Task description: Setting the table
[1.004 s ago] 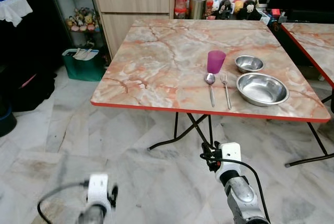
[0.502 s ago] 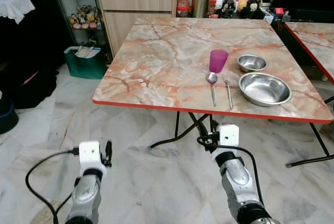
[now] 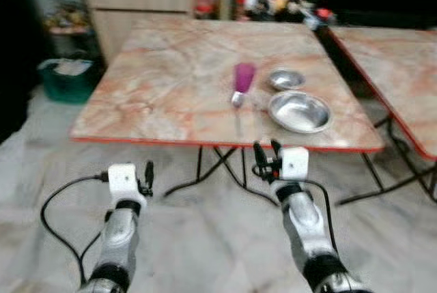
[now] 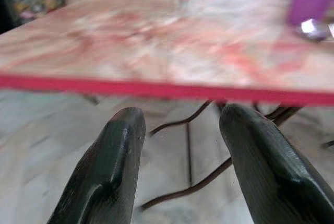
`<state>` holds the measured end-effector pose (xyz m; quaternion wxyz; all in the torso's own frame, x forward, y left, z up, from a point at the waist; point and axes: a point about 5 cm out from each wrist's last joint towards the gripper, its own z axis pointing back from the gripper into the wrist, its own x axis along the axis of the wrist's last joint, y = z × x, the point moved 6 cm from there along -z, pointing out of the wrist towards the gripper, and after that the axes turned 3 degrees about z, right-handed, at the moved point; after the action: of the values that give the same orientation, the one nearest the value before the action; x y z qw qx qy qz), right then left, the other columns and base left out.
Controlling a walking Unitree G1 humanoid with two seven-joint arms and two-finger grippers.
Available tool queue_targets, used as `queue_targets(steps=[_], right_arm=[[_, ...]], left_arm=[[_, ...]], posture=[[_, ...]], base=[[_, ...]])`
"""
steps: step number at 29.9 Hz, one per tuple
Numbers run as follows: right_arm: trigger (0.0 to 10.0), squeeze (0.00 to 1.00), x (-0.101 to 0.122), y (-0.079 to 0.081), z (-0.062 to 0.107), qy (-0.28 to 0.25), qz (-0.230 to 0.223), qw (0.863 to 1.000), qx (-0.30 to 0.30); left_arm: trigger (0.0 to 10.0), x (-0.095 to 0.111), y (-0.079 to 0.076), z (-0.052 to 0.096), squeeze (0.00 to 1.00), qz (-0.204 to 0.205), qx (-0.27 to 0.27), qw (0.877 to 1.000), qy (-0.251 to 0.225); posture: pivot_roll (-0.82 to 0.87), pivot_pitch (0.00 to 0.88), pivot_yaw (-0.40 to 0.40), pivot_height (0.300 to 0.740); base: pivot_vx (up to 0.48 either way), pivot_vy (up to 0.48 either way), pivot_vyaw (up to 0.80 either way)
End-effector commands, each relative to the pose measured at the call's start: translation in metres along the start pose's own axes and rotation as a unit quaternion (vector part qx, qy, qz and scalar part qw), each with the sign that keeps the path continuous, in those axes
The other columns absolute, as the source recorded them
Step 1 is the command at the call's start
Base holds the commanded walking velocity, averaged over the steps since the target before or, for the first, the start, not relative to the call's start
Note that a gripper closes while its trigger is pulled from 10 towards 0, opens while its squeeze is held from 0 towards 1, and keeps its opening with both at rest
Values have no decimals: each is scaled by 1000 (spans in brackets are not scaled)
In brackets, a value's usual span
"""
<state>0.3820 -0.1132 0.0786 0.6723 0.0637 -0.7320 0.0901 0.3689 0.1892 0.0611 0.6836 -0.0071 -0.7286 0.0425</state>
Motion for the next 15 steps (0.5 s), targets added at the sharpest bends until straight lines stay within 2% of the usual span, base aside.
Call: queue_targets(steps=[1, 6, 12, 13, 15], right_arm=[[10000, 0, 13, 0, -5, -23, 4, 1000, 1], [10000, 0, 20, 2, -9, -32, 1, 999, 4], [10000, 0, 20, 2, -9, -31, -2, 1000, 2], [10000, 0, 16, 2, -8, -23, -3, 1000, 2], [10000, 0, 10, 1, -6, -14, -6, 1000, -2]], left_arm=[[10000, 5, -2, -3, 0, 5, -3, 1000, -9], [10000, 9, -1, -5, 0, 9, 2, 1000, -16], [10000, 9, -3, -6, 0, 11, -2, 1000, -14], [10000, -6, -1, -2, 0, 17, 2, 1000, 20], [10000, -21, 5, 7, 0, 13, 9, 999, 48]], posture=[[69, 0, -5, 740], [76, 0, -13, 740], [76, 0, -14, 740], [80, 0, -11, 740], [76, 0, -6, 740]], base=[[0, -405, 0], [0, -383, 0], [0, 0, 0], [0, 0, 0], [0, 0, 0]])
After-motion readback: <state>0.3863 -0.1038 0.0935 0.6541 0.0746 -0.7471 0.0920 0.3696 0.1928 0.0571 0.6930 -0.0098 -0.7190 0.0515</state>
